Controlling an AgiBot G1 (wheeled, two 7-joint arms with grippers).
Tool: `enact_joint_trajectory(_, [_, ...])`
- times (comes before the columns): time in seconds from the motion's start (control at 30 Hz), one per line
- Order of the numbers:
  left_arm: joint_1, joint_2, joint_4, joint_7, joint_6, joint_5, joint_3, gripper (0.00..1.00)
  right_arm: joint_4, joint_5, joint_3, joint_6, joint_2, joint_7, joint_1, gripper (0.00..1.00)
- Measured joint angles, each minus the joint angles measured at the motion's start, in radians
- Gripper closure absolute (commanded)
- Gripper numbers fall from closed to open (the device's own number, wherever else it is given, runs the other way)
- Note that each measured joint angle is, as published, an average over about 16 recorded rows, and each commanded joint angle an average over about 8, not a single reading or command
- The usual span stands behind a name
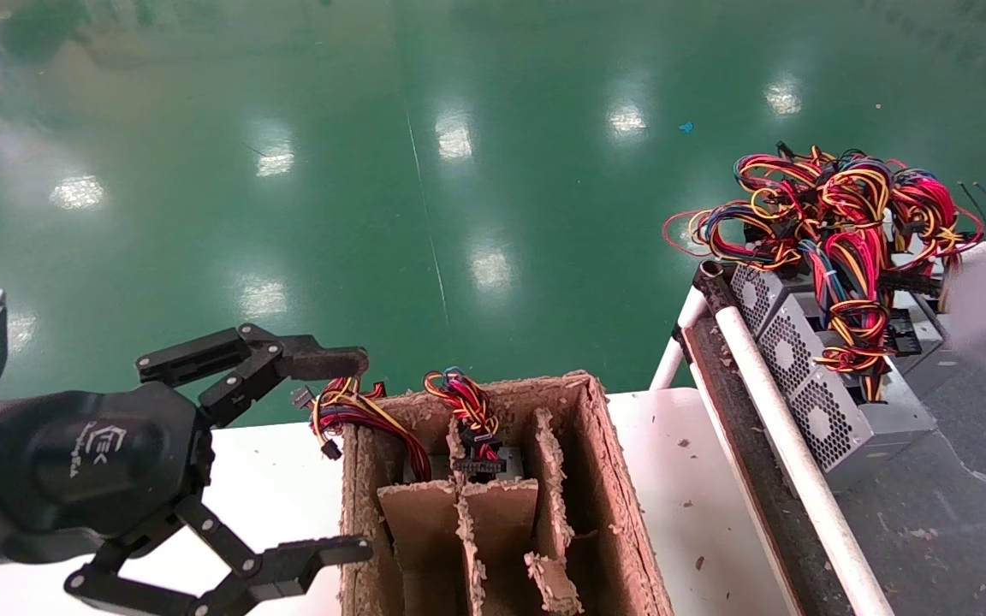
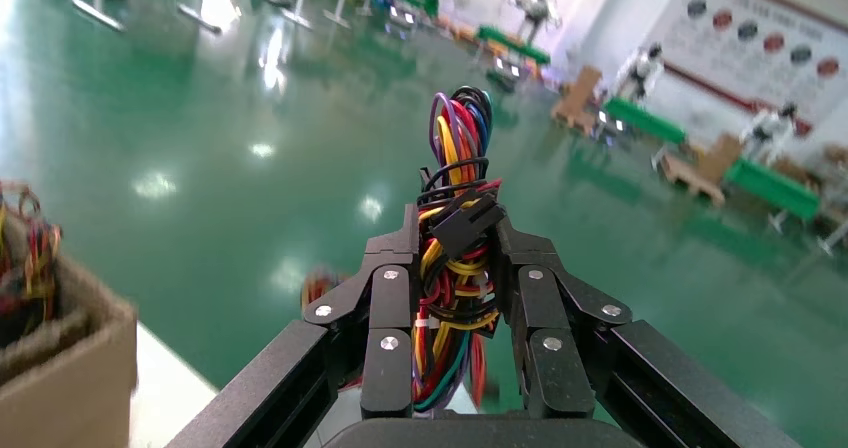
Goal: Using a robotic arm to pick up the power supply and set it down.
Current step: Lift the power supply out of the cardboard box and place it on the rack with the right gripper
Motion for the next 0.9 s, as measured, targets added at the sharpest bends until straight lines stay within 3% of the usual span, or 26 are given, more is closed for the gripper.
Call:
enact_joint_trajectory(0.43, [0.000,0.000,0.000,0.000,0.000,-0.001,0.001,0.00,-0.212,-0.004,0.040,-0.090,0.003,-0.130,-0.182,1.00])
enact_joint_trajectory(0.67, [0.000,-0.001,0.000,0.001,-0.001,-0.001,0.001,0.00,-0.243,0.001,0.043,-0.078,-0.025,-0.148,-0.232,1.00])
enact_joint_trajectory(0.9, [0.000,-0.001,0.000,0.001,-0.001,-0.001,0.002,0.00,-0.217,-0.015,0.022,-0.034,-0.065,-0.132,-0.224,1.00])
